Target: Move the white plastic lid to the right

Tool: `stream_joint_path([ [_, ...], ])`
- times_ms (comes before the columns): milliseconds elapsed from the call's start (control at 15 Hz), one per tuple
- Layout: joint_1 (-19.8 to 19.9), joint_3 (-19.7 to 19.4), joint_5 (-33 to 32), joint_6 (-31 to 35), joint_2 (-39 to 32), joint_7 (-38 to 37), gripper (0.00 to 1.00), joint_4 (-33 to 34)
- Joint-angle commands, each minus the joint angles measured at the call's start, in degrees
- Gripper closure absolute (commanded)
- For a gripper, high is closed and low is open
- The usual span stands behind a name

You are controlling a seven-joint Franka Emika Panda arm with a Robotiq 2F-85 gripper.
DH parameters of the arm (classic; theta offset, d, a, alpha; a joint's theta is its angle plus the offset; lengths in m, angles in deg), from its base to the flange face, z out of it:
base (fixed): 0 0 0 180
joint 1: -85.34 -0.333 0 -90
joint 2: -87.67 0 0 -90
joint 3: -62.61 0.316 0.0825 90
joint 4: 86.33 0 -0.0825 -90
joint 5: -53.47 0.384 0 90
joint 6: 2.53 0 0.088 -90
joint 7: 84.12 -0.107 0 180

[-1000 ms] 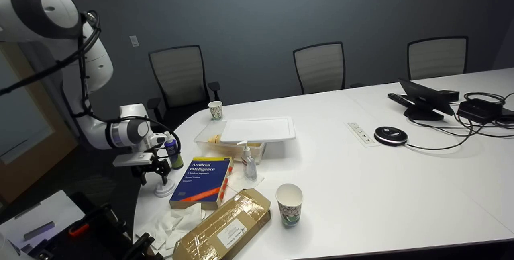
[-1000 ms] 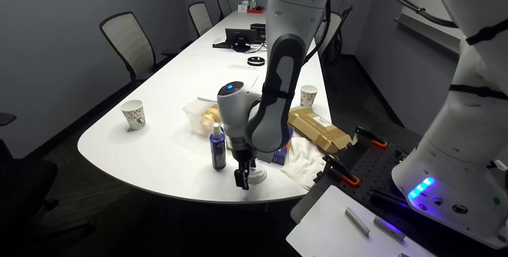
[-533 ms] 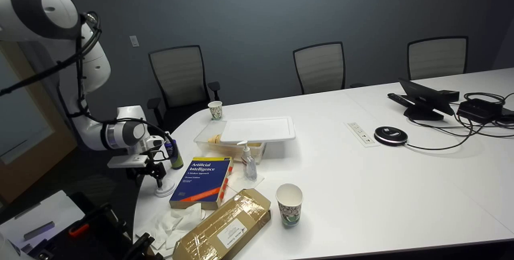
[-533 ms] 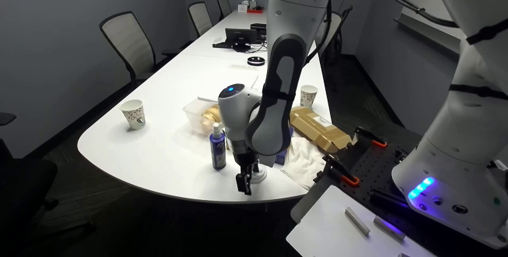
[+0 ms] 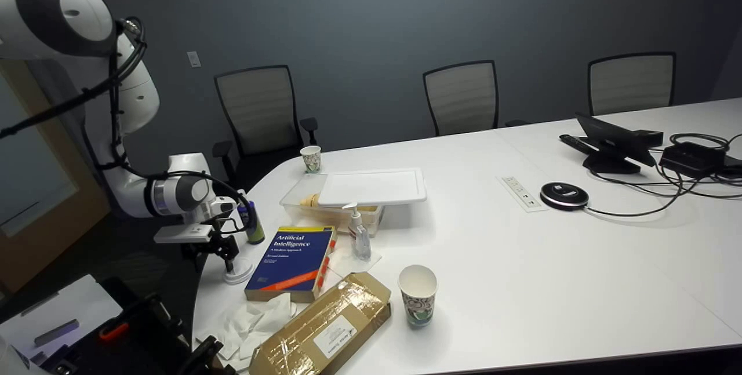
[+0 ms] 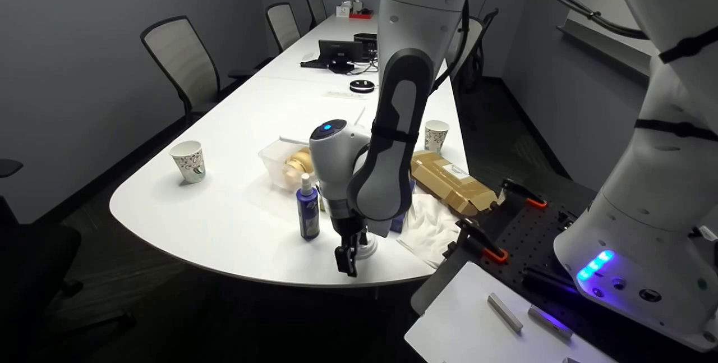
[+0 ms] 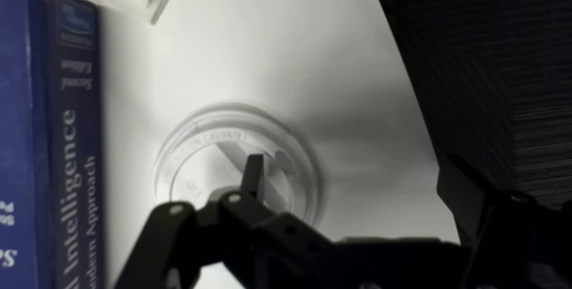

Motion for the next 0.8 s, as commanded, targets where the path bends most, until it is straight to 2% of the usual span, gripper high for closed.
stream_joint_path([
  [0, -0.03, -0.09, 0.67, -1.43, 1.13, 0.21, 0.01, -0.35],
  [600, 1.93, 0.60, 1.03, -2.11, -0.57, 1.51, 0.02, 1.29],
  [667, 2.10, 0.60, 1.06, -2.12, -0.72, 1.50, 0.08, 1.39],
  [733, 2.08, 0.43, 1.00, -2.03, -0.90, 1.36, 0.27, 1.53],
])
